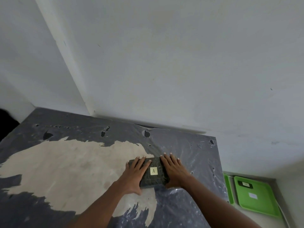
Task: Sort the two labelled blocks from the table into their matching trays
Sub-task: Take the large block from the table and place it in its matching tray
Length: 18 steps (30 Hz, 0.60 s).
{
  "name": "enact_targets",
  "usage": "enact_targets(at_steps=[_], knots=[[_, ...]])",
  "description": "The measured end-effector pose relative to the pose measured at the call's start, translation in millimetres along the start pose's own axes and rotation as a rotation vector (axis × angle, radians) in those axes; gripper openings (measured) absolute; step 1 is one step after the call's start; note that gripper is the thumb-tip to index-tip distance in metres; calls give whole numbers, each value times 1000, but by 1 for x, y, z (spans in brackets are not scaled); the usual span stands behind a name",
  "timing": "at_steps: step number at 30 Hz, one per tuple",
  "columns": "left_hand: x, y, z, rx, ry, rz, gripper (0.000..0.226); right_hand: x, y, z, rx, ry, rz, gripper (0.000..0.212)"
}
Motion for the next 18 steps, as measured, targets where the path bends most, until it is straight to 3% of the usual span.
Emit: enact_targets(at_steps=[9, 18], knots=[[-8, -20, -5, 177, -108, -347, 111, 11, -33, -27, 203, 3, 146, 124], [12, -139, -1, 562, 20, -218, 94, 35, -143, -61, 407, 16, 15, 111]])
Point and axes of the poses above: each hand's wrist, its own z-axis towards the middle knuckle, its own y-axis out of the palm, x = y × z, the point moved 8 cm from there along z, towards the middle knuckle, and after that the axes turned 5 degrees about z, right-handed, at the moved point
